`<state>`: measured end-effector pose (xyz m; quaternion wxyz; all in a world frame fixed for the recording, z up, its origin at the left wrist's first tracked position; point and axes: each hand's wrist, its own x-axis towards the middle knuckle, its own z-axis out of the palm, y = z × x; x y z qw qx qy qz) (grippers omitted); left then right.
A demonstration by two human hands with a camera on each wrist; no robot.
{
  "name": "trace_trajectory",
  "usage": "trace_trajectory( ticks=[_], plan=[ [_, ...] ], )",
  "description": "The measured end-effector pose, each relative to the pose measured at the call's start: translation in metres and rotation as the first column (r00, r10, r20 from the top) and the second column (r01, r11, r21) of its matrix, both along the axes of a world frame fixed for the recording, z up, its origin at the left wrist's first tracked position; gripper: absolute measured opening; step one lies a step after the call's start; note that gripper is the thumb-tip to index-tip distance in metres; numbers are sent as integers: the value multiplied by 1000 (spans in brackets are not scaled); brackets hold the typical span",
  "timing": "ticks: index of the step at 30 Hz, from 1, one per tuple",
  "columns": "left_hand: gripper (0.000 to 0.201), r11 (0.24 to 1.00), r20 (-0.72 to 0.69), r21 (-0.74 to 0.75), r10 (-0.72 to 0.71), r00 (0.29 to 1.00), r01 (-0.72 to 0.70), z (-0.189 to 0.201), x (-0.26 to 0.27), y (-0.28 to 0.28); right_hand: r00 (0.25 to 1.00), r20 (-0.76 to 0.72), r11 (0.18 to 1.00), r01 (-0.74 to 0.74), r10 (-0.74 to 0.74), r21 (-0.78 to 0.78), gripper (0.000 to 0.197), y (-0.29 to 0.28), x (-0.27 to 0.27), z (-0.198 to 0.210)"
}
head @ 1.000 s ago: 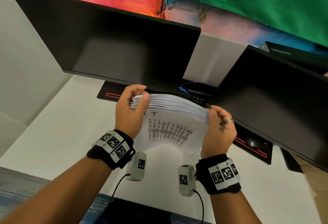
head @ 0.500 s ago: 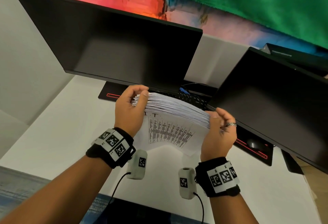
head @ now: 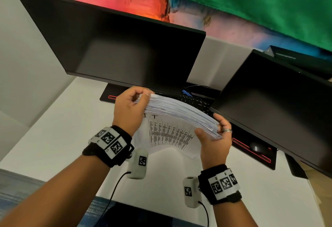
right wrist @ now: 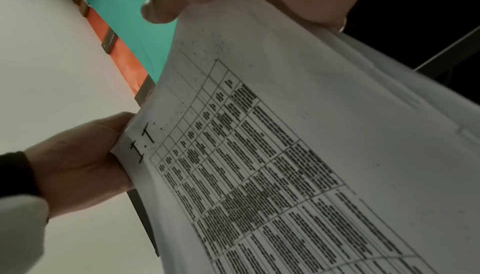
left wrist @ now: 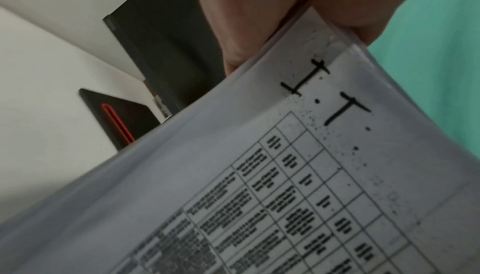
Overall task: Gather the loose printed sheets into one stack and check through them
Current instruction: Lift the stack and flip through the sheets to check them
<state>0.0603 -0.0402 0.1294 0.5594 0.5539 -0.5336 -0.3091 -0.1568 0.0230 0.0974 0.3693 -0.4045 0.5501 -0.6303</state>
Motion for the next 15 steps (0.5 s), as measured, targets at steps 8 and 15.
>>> trace_trajectory(
  ticks=[8,15],
  plan=[
    [11,999,-275,51,-6,962,21,4,-7,-4,998,-42,999,-39,40,23,59,-3,-3,2],
    [91,891,-144,69,-437,888,449,-20,26,1,999,-54,995,-4,9,99,25,-13,-13,-6]
  ],
)
